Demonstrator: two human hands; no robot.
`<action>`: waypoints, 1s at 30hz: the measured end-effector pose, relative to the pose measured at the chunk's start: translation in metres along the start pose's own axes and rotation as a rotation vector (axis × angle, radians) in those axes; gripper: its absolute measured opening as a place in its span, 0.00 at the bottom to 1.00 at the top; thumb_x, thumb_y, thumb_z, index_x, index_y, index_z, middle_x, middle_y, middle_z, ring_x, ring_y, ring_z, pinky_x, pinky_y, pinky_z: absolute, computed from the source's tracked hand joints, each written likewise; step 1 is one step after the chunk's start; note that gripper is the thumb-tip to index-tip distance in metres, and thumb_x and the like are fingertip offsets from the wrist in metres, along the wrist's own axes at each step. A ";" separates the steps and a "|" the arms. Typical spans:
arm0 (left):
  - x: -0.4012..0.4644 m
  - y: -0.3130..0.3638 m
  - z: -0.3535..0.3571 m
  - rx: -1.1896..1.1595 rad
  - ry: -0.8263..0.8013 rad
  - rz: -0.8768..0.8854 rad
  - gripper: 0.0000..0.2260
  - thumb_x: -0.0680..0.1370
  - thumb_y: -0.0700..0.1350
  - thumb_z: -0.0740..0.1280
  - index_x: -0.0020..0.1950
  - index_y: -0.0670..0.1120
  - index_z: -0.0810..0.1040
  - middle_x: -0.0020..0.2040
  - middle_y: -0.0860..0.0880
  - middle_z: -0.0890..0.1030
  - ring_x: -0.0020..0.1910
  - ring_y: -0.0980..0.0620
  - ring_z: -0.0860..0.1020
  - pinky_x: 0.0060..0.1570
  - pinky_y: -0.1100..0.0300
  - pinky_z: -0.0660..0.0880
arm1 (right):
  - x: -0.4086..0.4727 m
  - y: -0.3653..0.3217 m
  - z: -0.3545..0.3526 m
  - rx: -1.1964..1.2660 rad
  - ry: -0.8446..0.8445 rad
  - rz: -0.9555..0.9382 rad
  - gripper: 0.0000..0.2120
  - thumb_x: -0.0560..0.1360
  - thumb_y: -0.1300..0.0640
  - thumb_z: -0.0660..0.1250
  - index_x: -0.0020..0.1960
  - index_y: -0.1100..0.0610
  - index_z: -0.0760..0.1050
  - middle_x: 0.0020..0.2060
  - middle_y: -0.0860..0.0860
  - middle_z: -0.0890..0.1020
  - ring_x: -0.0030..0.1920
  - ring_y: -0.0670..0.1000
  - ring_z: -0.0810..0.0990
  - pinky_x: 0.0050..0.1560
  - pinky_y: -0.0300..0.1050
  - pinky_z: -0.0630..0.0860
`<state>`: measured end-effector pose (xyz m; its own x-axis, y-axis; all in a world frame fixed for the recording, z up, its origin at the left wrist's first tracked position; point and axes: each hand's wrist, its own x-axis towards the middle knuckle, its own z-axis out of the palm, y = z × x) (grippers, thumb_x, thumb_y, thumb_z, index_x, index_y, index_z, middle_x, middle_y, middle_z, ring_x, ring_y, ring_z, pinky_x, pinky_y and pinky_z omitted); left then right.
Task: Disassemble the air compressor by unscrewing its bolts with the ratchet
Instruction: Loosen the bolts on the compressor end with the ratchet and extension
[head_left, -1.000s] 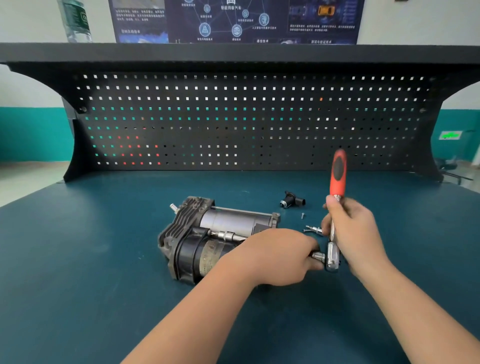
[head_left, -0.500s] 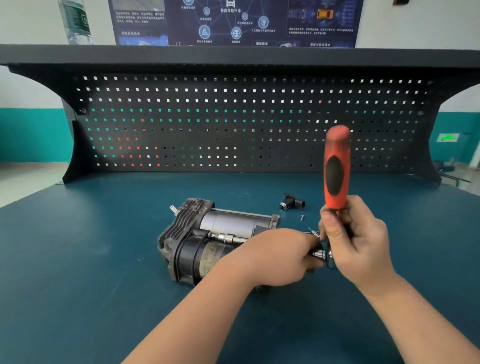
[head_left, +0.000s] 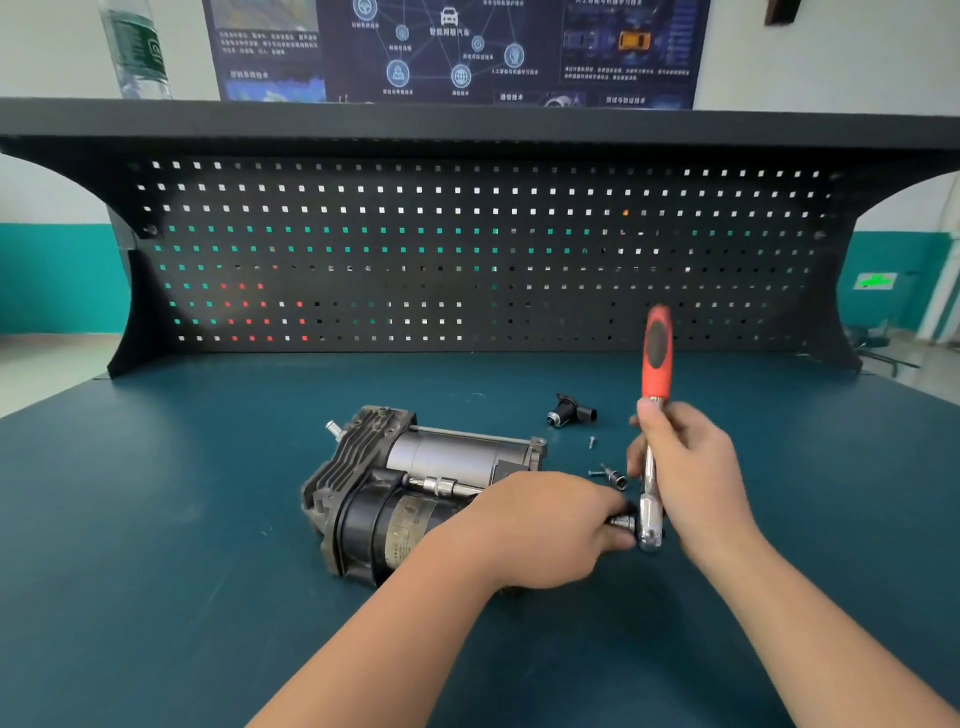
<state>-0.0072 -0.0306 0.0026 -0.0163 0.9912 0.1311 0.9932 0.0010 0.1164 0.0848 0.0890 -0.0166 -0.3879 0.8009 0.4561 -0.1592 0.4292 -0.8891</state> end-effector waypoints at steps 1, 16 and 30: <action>0.000 0.000 0.000 0.006 -0.004 -0.006 0.09 0.80 0.50 0.57 0.56 0.50 0.74 0.52 0.49 0.80 0.51 0.46 0.76 0.49 0.50 0.74 | -0.006 -0.006 0.000 -0.017 -0.012 -0.197 0.11 0.79 0.52 0.62 0.42 0.56 0.73 0.23 0.50 0.76 0.25 0.45 0.72 0.30 0.34 0.70; 0.000 0.000 -0.001 -0.116 0.086 -0.035 0.11 0.80 0.49 0.60 0.60 0.49 0.72 0.55 0.48 0.79 0.54 0.46 0.76 0.50 0.51 0.73 | 0.008 0.009 0.002 0.334 -0.024 0.584 0.11 0.79 0.55 0.64 0.41 0.62 0.73 0.25 0.52 0.75 0.26 0.49 0.73 0.30 0.43 0.69; 0.005 -0.002 -0.012 -0.023 -0.118 -0.010 0.10 0.80 0.48 0.59 0.54 0.44 0.75 0.50 0.46 0.81 0.50 0.45 0.77 0.50 0.48 0.74 | -0.014 -0.012 -0.002 -0.132 -0.057 -0.714 0.07 0.79 0.46 0.59 0.45 0.48 0.70 0.26 0.50 0.74 0.26 0.51 0.73 0.29 0.45 0.71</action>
<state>-0.0107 -0.0269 0.0147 -0.0108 0.9999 0.0130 0.9902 0.0088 0.1396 0.0939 0.0730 -0.0124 -0.2773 0.2851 0.9175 -0.2817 0.8889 -0.3614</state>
